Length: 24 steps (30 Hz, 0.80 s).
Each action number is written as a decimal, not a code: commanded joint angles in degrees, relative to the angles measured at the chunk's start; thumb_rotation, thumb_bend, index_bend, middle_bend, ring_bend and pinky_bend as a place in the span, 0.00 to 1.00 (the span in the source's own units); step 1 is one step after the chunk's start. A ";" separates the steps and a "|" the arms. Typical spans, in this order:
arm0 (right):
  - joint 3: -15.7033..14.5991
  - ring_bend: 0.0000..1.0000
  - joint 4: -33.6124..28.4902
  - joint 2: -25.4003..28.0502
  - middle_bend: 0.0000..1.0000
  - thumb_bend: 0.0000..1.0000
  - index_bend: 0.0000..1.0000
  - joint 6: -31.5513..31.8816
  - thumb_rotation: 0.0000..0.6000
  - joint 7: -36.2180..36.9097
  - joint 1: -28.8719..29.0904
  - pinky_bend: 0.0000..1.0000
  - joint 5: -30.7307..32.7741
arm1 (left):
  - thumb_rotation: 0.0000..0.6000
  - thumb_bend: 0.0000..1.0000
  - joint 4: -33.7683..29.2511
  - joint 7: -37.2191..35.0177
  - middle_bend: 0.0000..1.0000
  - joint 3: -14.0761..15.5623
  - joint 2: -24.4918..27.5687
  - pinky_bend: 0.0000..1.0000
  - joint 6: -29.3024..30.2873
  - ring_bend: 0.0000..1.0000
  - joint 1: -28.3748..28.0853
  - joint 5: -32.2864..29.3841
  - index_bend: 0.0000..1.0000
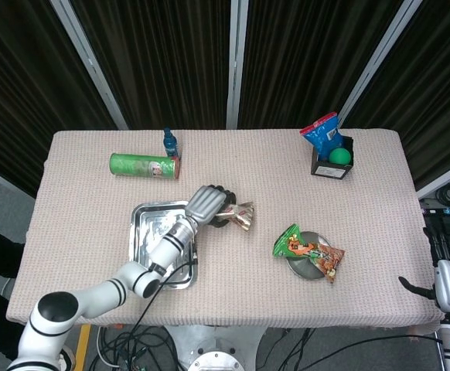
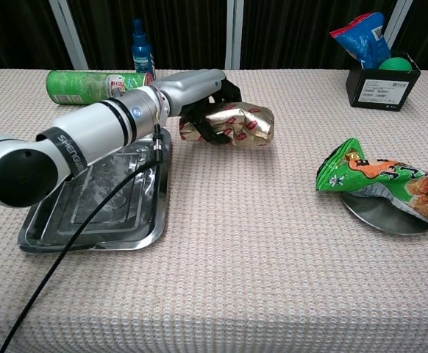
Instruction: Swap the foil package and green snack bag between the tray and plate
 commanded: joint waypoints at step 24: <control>-1.01 0.00 -10.91 -1.87 0.03 0.01 0.00 -11.34 1.00 -10.52 9.24 0.00 -3.41 | 1.00 0.13 -38.29 12.79 0.13 16.76 31.69 0.13 23.55 0.04 29.03 -3.66 0.10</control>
